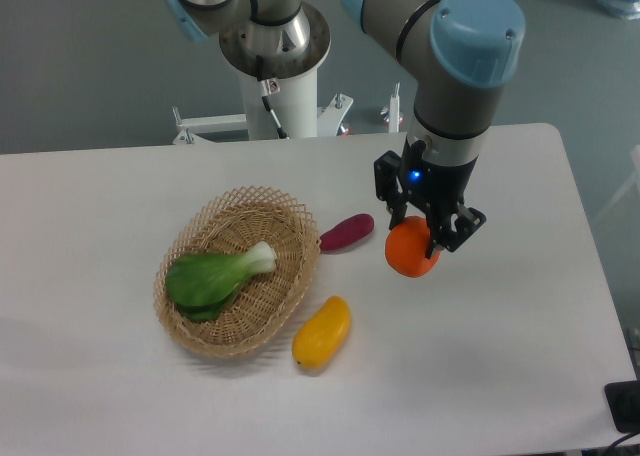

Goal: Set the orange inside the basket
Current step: 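Carry the held orange over the wicker basket with the gripper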

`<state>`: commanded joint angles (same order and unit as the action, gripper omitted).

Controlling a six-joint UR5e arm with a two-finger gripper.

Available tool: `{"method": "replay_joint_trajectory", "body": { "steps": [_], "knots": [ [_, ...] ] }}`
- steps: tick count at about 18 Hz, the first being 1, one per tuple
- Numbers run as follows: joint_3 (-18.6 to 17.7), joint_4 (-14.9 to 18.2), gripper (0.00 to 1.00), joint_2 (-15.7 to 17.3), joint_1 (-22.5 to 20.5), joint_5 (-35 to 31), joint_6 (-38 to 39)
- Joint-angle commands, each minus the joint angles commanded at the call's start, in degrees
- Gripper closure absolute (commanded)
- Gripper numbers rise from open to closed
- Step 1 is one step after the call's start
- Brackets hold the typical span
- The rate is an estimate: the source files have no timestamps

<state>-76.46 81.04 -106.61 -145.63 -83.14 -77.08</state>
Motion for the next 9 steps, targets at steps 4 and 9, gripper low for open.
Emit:
{"method": "replay_joint_trajectory", "body": {
  "steps": [4, 9],
  "knots": [
    [-0.5, -0.2, 0.43, 0.0, 0.3, 0.0, 0.3],
    [-0.5, -0.6, 0.43, -0.9, 3.6, -0.4, 7.6]
  ]
}}
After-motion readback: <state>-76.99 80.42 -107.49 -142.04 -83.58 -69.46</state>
